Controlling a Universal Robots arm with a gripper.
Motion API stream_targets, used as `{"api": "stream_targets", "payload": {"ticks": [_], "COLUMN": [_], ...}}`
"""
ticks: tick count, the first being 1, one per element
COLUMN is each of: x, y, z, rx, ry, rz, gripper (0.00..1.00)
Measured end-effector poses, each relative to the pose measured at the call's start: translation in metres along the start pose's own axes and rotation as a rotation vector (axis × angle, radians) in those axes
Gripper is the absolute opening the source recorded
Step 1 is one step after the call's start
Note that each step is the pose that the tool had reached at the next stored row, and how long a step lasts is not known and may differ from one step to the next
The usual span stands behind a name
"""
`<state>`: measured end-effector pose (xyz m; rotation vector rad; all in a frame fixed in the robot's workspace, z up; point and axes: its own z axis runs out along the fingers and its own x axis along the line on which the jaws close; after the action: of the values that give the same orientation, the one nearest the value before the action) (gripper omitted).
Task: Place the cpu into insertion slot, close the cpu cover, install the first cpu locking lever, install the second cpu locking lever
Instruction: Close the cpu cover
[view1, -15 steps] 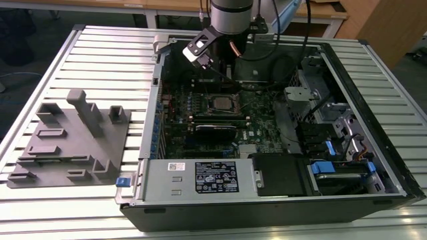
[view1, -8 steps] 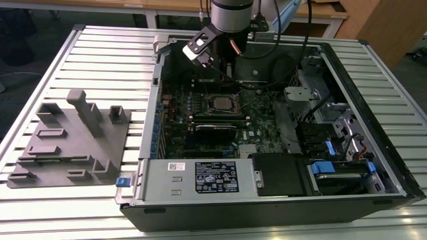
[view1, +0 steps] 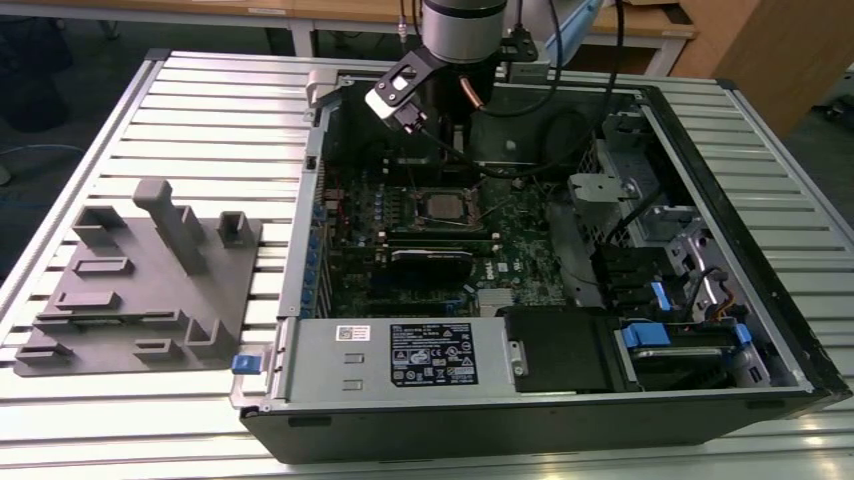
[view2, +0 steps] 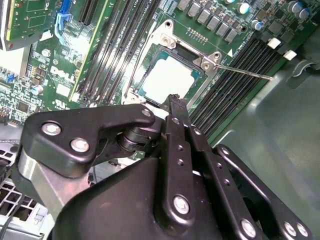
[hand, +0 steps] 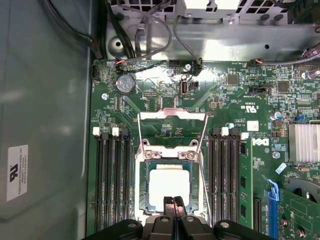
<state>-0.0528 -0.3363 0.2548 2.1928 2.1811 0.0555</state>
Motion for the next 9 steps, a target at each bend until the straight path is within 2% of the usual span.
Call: {"api": "stream_targets", "payload": {"ticks": [9], "x": [0.0000], "y": [0.0002], "z": [-0.0035], "rx": [0.0001], "ry": [-0.0002], "rz": [0.000], "gripper": [0.11]}}
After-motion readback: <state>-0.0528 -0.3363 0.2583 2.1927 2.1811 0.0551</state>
